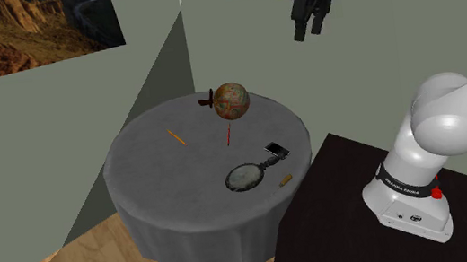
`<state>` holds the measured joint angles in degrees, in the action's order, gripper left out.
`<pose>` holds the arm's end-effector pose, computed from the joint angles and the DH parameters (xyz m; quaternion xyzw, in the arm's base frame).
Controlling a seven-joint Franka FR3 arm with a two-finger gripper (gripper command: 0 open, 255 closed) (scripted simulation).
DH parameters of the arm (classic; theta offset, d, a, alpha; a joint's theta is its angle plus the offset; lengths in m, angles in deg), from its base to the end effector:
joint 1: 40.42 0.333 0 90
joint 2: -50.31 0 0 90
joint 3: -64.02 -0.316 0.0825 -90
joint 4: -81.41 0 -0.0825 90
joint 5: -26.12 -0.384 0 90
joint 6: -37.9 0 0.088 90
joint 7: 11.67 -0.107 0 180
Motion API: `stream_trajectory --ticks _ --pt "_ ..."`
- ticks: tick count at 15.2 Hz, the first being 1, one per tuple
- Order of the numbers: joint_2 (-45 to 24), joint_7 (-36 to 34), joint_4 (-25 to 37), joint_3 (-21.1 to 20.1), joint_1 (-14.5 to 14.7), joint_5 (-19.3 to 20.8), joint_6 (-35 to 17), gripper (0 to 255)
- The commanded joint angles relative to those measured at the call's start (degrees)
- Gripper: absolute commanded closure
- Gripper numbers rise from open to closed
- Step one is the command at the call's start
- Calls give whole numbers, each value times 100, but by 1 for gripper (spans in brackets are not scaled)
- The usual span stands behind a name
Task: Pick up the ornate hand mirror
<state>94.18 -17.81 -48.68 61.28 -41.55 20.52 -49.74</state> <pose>0.3086 0.0249 0.6207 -0.9985 0.0434 -0.0101 0.0329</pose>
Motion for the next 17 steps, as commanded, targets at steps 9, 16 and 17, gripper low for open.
stream_trajectory --ticks 9,16,17 --pt "-224 1359 -1362 238 335 299 -1471 0" --pt "-923 2499 -2208 464 571 576 -2945 0" --pt "-1067 2658 -2299 497 601 617 -3172 0"
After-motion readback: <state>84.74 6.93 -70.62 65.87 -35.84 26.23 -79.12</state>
